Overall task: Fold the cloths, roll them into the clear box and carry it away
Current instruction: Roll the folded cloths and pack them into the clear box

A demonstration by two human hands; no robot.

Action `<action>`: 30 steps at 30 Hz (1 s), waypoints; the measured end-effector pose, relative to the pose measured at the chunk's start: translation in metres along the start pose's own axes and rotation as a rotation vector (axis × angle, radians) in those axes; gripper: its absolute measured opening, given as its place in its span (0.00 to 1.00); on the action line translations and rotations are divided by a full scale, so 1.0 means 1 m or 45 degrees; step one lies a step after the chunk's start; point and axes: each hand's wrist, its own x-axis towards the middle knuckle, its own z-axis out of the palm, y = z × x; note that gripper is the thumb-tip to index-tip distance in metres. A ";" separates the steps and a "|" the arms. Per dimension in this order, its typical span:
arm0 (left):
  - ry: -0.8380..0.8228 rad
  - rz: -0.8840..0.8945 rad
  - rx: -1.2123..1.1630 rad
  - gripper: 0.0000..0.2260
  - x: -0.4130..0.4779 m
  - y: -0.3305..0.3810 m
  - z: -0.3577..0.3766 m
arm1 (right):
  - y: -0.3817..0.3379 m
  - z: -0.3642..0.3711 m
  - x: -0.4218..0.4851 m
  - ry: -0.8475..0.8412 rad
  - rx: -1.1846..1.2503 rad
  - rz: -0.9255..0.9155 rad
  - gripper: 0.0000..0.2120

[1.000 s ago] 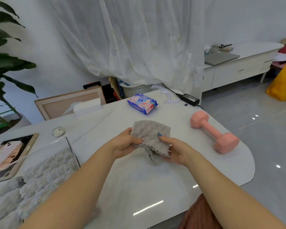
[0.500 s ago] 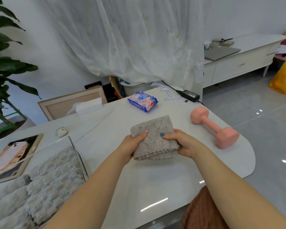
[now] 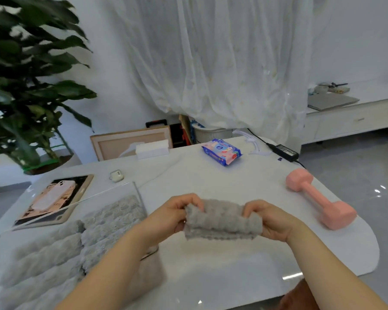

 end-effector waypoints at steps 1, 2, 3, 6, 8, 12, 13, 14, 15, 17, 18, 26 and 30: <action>0.047 -0.006 0.000 0.18 -0.019 -0.005 -0.015 | 0.003 0.019 0.004 -0.061 -0.062 0.060 0.22; 0.072 -0.012 -0.026 0.16 -0.029 -0.007 -0.027 | 0.002 0.030 0.004 -0.102 -0.074 0.089 0.22; 0.113 -0.015 -0.090 0.14 -0.048 -0.010 -0.045 | 0.002 0.052 0.012 -0.162 -0.086 0.116 0.18; 0.196 -0.068 -0.324 0.10 -0.091 -0.014 -0.100 | -0.012 0.112 0.037 -0.266 -0.129 0.090 0.11; 0.199 -0.125 -0.275 0.11 -0.112 -0.007 -0.120 | -0.020 0.150 0.055 -0.268 -0.490 0.007 0.06; 0.117 -0.385 0.526 0.06 -0.142 -0.013 -0.141 | -0.010 0.217 0.083 -0.502 -1.429 -0.095 0.10; 0.028 -0.464 0.656 0.05 -0.146 -0.021 -0.144 | 0.000 0.232 0.086 -0.649 -1.638 -0.046 0.08; -0.054 -0.522 0.747 0.05 -0.145 -0.031 -0.145 | 0.010 0.239 0.087 -0.774 -1.842 0.014 0.06; -0.096 -0.547 0.814 0.05 -0.144 -0.040 -0.145 | 0.022 0.246 0.089 -0.870 -2.033 0.081 0.07; -0.083 -0.530 0.998 0.04 -0.133 -0.057 -0.139 | 0.038 0.253 0.093 -0.908 -2.352 0.181 0.14; -0.046 -0.486 1.111 0.05 -0.126 -0.065 -0.136 | 0.043 0.257 0.095 -0.882 -2.469 0.229 0.14; 0.093 -0.237 1.424 0.09 -0.102 -0.090 -0.123 | 0.048 0.268 0.095 -0.825 -2.951 0.328 0.14; 0.041 -0.197 1.338 0.08 -0.100 -0.089 -0.124 | 0.044 0.255 0.093 -0.798 -2.983 0.377 0.14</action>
